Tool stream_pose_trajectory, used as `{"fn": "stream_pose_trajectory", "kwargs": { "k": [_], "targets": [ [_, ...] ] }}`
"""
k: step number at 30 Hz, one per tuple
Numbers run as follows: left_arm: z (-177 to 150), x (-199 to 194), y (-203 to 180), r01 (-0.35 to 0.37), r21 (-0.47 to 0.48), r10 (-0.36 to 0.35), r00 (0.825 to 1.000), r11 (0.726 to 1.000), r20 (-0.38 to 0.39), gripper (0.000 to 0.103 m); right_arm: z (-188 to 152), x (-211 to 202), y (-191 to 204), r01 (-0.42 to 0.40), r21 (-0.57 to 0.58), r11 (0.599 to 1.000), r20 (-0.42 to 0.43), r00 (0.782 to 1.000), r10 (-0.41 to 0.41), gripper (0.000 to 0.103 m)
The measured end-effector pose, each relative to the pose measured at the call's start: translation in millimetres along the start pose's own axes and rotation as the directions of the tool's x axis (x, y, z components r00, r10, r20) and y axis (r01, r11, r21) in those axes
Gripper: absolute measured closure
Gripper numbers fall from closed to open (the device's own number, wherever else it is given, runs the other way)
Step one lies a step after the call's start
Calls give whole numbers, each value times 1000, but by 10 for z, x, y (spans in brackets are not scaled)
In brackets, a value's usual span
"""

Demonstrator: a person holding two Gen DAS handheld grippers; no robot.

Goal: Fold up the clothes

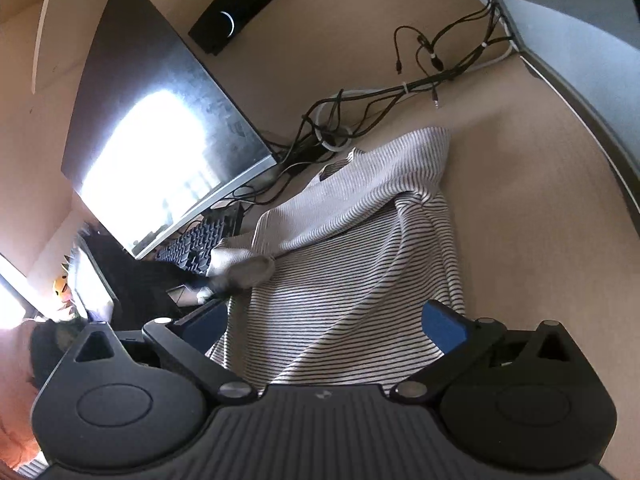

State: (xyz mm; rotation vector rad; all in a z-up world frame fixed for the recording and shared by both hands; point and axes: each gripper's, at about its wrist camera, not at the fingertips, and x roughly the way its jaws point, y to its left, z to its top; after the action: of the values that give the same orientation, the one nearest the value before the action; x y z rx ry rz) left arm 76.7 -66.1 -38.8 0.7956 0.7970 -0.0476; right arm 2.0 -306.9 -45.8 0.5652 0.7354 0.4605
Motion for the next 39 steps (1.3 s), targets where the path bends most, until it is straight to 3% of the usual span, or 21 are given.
{"fn": "stream_pose_trajectory", "kwargs": {
  "k": [3, 6, 10, 14, 22, 27, 30, 34, 36, 39],
  "targets": [
    [290, -281, 383, -10, -163, 25, 996, 987, 89, 84, 1, -8, -22, 0, 9, 1000, 1, 1000, 0, 0],
    [571, -587, 810, 34, -346, 31, 983, 938, 180, 84, 7, -33, -25, -9, 5, 1000, 3, 1000, 9, 0],
    [877, -880, 1121, 102, -459, 28, 963, 882, 269, 84, 12, -69, -57, -16, 6, 1000, 6, 1000, 16, 0],
    [1063, -1014, 1155, 186, -493, -24, 948, 850, 316, 84, 19, -112, -115, -20, 14, 1000, 11, 1000, 20, 0],
    [1294, -912, 684, 236, -405, -111, 944, 883, 310, 84, 16, -194, -210, -19, 29, 999, 25, 1000, 18, 0],
    [1422, -881, 447, 310, -369, -194, 928, 876, 319, 78, 0, -250, -272, 6, 41, 999, 28, 1000, -8, 0],
    [1444, -804, 407, 416, -397, -284, 893, 818, 350, 71, -15, -243, -273, 28, 52, 998, 28, 999, -30, 0],
    [1385, -751, 467, 511, -414, -350, 845, 754, 405, 71, -32, -163, -220, 50, 54, 997, 17, 999, -51, 0],
    [1312, -688, 538, 529, -418, -362, 834, 738, 418, 67, -40, -81, -160, 64, 51, 997, 9, 998, -64, 0],
    [1123, -480, 672, 540, -440, -375, 831, 717, 410, 59, -46, 34, -46, 88, 41, 995, 10, 996, -89, 0]
  ]
}}
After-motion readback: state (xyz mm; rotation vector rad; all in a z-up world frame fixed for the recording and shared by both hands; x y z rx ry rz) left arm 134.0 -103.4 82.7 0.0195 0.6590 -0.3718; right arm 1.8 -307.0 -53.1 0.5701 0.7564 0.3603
